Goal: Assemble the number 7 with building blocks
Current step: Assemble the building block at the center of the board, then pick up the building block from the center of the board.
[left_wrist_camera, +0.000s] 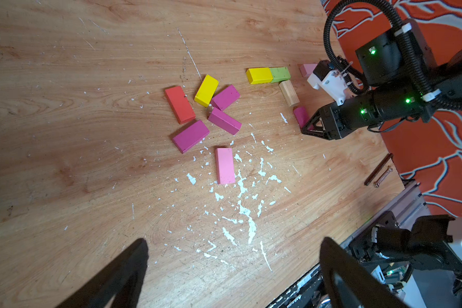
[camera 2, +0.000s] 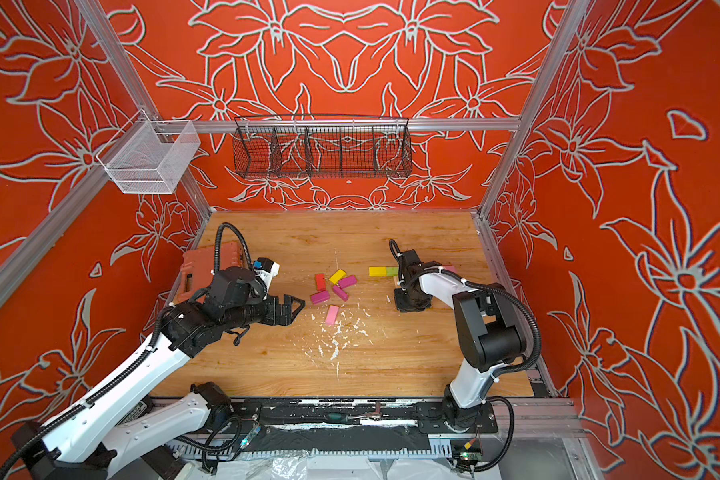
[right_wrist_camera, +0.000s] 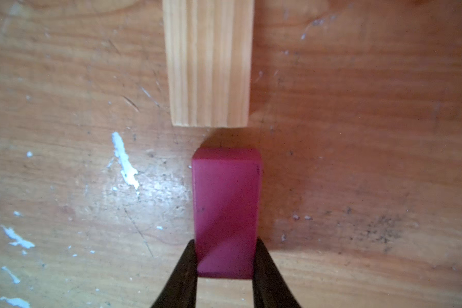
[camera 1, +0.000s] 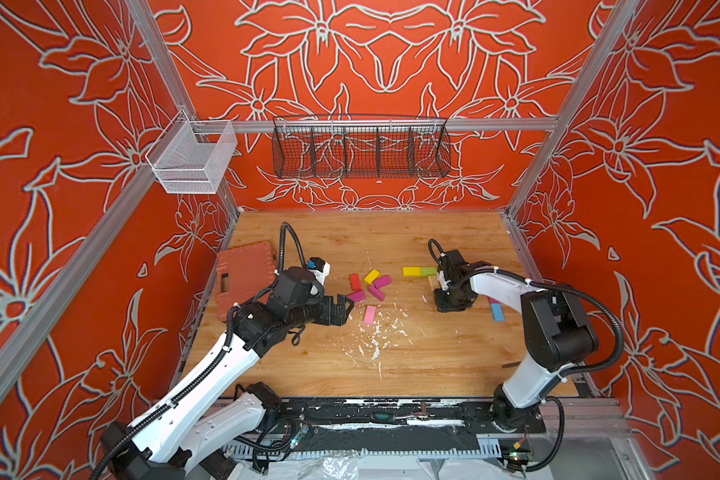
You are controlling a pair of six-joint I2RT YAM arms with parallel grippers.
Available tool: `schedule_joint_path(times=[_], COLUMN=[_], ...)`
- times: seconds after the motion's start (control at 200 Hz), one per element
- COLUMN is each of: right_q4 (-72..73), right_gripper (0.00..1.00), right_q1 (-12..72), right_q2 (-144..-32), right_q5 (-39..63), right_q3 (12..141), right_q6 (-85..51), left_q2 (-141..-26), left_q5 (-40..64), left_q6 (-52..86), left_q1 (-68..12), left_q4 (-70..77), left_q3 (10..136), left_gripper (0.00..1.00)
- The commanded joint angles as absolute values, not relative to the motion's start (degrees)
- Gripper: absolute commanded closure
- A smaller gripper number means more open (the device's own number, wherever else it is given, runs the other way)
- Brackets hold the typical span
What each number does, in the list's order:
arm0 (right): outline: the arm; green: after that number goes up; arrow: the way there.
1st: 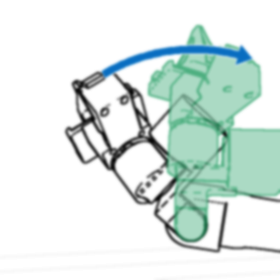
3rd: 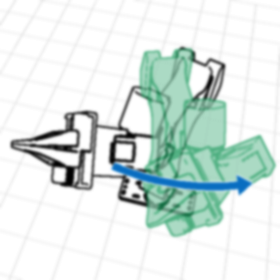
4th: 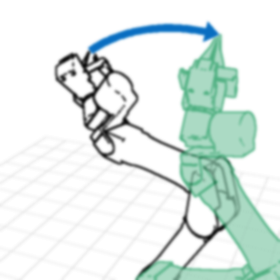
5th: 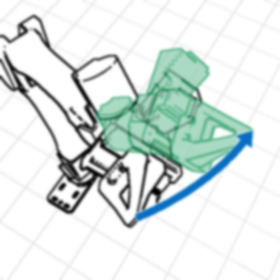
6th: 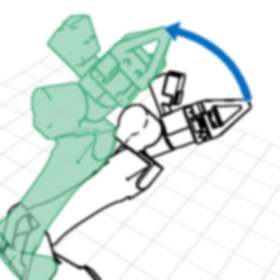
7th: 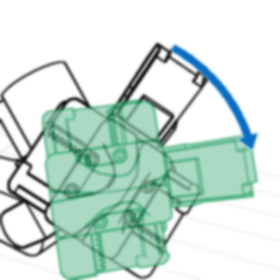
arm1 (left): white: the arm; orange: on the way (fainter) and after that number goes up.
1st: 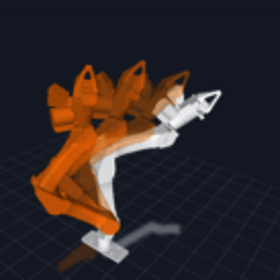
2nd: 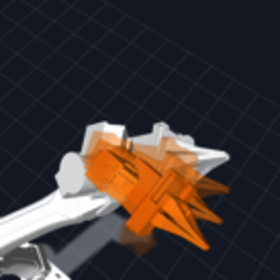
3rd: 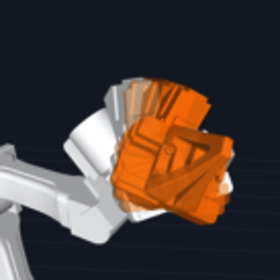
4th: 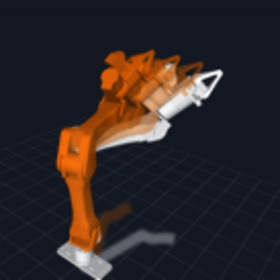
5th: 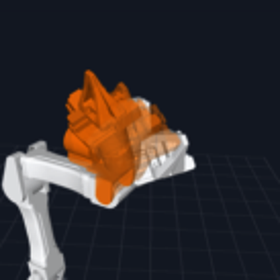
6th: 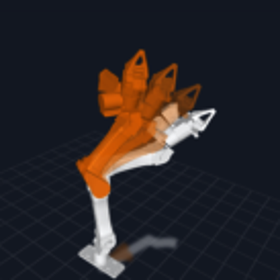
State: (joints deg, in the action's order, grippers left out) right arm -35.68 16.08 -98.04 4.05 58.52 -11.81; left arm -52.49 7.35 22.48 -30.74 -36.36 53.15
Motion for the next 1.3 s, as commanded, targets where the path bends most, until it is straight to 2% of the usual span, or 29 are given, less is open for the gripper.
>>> schedule_joint_path(times=[0.0,0.395,0.666,0.901,1.121,1.291], right_q4=[-36.1,-35.7,-37.0,-39.5,-35.5,-33.1], right_gripper=[0.68,0.67,0.49,0.38,0.37,0.37], right_q1=[15.7,15.7,15.7,16.0,20.9,26.4], right_q2=[-99.4,-100.7,-98.1,-89.6,-86.1,-90.7], right_q5=[5.4,5.5,6.8,9.2,16.4,17.2], right_q3=[59.9,60.6,61.3,62.1,63.4,68.1], right_q6=[-10.6,-9.9,-8.9,-8.7,-5.2,-4.5], left_q2=[-52.2,-51.9,-51.9,-51.7,-50.0,-47.5], left_q5=[6.7,6.3,6.3,6.7,6.5,5.8], left_q6=[21.7,21.7,21.9,21.9,22.2,22.3], left_q1=[-30.5,-30.5,-30.5,-30.5,-30.5,-30.5], left_q4=[-35.9,-35.9,-35.8,-35.9,-38.2,-41.9], left_q3=[53.3,53.2,53.0,53.1,53.8,54.3], left_gripper=[0.03,0.03,0.03,0.03,0.03,0.03])
